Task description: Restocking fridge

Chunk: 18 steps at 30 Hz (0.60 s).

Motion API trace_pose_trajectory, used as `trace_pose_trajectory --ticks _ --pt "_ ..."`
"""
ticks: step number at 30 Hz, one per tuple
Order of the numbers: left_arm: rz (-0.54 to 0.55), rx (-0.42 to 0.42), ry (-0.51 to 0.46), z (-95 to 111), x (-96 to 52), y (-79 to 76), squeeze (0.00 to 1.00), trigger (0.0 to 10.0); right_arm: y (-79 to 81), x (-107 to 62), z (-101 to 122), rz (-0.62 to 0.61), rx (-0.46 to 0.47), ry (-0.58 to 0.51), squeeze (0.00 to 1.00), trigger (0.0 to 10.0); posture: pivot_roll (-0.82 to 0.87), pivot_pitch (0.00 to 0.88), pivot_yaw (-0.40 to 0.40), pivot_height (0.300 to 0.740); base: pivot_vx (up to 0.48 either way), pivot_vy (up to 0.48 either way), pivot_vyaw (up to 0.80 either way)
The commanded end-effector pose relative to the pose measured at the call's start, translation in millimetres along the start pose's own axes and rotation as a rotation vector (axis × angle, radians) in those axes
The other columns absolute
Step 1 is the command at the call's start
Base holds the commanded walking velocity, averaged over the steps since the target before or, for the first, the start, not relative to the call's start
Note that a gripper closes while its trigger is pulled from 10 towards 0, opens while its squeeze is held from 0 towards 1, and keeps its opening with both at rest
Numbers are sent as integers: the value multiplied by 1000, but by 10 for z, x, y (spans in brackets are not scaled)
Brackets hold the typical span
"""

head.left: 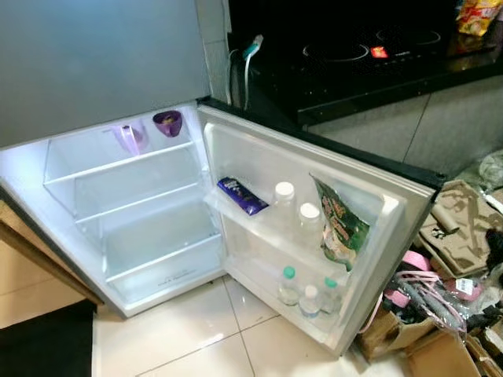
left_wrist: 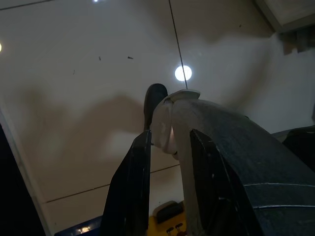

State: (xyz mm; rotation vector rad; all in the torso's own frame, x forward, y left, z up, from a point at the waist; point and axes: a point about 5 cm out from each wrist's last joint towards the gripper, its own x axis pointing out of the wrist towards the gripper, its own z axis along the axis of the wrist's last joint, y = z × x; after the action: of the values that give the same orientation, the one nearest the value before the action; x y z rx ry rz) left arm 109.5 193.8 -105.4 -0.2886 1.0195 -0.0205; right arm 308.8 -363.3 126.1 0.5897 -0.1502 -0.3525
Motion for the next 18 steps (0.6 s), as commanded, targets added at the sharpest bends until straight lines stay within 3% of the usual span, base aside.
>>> trace_pose_trajectory --ticks 1,9,10,15,16,18 --pt "26 14 70 -167 -80 116 0 10000 64 27 -2 44 35 -1 0 0 -54 87 45 740 0 0 0" --pt "26 29 72 -169 -99 153 0 10000 338 106 -83 218 30 58 0 0 -54 94 55 740 0 0 0" --pt "25 30 72 -168 -99 153 0 10000 388 109 -123 257 26 80 0 9843 -54 94 55 740 0 0 0" --pt "20 28 69 -171 -96 140 0 10000 538 105 -227 384 33 135 0 10000 -54 96 54 740 0 0 0" --pt "16 27 68 -172 -90 125 0 10000 648 95 -279 491 39 169 0 10000 -55 99 52 740 0 0 0" --pt "14 27 68 -173 -88 119 0 10000 691 87 -301 537 37 185 0 10000 -55 99 52 740 0 0 0"
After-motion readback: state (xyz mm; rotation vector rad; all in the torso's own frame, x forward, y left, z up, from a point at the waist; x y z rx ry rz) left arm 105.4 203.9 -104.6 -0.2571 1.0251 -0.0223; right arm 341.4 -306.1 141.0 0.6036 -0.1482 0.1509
